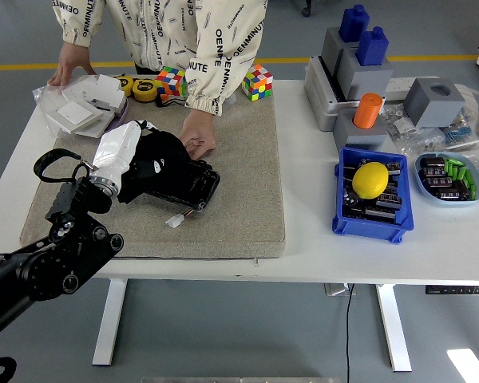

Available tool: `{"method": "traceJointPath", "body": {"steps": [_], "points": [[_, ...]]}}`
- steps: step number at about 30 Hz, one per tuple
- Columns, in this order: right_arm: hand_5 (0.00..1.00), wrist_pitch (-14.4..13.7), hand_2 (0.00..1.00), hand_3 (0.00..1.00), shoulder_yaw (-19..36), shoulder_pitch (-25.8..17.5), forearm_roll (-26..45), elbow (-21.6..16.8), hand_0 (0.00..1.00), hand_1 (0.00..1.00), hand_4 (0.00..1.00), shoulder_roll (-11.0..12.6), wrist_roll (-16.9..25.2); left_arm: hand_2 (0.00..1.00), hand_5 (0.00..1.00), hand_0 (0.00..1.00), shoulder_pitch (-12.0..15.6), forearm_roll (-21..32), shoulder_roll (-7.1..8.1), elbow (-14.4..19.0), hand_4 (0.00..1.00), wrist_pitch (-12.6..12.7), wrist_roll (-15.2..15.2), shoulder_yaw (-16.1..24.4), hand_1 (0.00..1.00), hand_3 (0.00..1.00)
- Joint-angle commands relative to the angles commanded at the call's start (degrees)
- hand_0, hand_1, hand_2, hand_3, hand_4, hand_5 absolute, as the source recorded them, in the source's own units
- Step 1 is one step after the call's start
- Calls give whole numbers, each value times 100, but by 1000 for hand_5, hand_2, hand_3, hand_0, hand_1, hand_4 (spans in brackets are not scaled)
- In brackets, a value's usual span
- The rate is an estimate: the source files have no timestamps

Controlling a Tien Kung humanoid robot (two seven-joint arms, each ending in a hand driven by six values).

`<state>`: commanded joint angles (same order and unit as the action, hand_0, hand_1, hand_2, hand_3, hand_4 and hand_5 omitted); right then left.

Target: Pick the rag up,wipe the panel,place it on the desk

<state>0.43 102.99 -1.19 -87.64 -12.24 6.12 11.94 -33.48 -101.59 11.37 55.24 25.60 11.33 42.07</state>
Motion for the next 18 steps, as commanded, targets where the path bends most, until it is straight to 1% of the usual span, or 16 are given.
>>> {"method": "traceJointPath", "body": {"steps": [6,8,14,18], "points": [[349,2,493,522,-36,4,9,1,545,558,882,0,1,376,2,200,23,113,-7,373,718,-29,59,-348,287,561],[349,4,493,522,-40,4,13,0,545,558,882,2,1,376,2,200,29,135,-13,442,718,-34,68,-396,287,561],[349,3,492,522,-18,-10,-6,3,545,557,882,4,4,374,2,199,41,199,-4,801,719,-40,99,-587,288,561],[348,3,492,522,-30,-7,-2,3,545,558,883,13,6,372,2,199,27,203,-5,905,719,-46,120,-645,283,561]]}}
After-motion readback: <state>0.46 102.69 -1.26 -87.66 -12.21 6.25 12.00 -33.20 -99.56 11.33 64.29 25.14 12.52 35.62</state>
